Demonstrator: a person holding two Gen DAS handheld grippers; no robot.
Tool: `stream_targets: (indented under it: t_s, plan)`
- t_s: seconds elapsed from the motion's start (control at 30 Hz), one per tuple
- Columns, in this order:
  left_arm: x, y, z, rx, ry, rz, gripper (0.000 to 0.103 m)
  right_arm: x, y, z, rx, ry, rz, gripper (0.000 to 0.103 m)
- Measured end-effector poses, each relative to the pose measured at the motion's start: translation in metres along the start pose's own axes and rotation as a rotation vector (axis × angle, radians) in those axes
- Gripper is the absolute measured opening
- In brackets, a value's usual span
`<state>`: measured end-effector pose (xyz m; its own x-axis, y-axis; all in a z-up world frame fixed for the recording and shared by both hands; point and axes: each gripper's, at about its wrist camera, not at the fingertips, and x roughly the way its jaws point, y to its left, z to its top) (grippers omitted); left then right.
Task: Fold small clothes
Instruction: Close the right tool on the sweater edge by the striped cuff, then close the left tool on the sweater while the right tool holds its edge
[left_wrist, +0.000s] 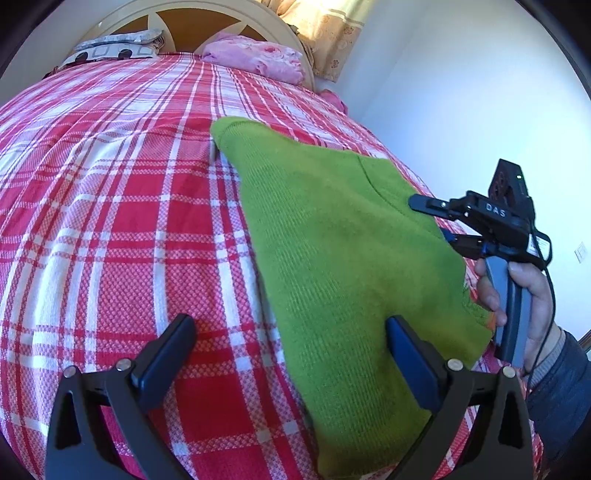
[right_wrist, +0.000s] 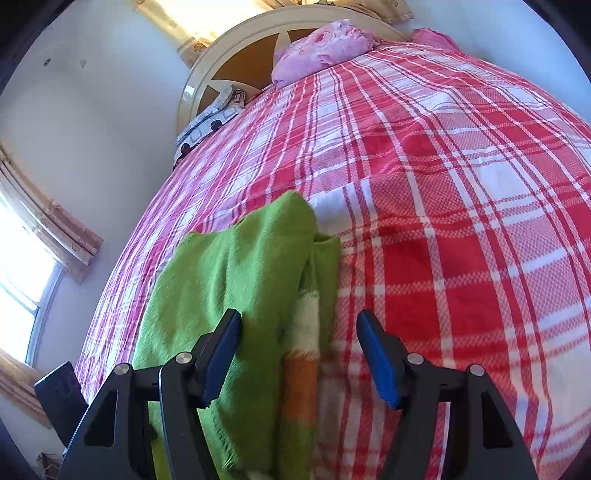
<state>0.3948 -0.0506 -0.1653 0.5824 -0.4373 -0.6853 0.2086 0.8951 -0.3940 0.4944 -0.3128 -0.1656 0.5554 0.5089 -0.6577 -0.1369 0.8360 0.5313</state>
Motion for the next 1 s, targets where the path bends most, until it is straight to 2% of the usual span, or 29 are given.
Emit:
stream_targets:
  t_s: [0.2, 0.27, 0.4, 0.43, 0.57, 0.87, 1.0]
  plan:
    - [0.002, 0.0, 0.001, 0.008, 0.003, 0.005, 0.103, 0.024, -0.001, 0.011, 0.032, 0.043, 0.058, 0.065]
    - [0.002, 0.0, 0.001, 0.008, 0.003, 0.004, 0.103, 0.034, 0.001, 0.01, 0.047, 0.068, 0.087, 0.056]
    - [0.003, 0.001, 0.002, 0.012, 0.005, 0.0, 0.103, 0.042, 0.005, 0.011, 0.033, 0.062, 0.077, 0.054]
    - [0.004, 0.001, 0.002, 0.012, 0.005, -0.002, 0.103, 0.043, 0.001, 0.012, 0.046, 0.06, 0.084, 0.051]
    - [0.004, 0.0, 0.001, 0.02, 0.005, -0.002, 0.103, 0.044, -0.017, 0.012, 0.122, 0.056, 0.156, 0.047]
    - [0.003, -0.003, 0.0, 0.038, 0.001, -0.019, 0.1, 0.039, 0.01, 0.004, 0.006, 0.027, 0.07, 0.034]
    - [0.004, -0.009, -0.001, 0.07, 0.009, -0.029, 0.089, 0.035, 0.011, 0.001, -0.002, 0.018, 0.051, 0.033]
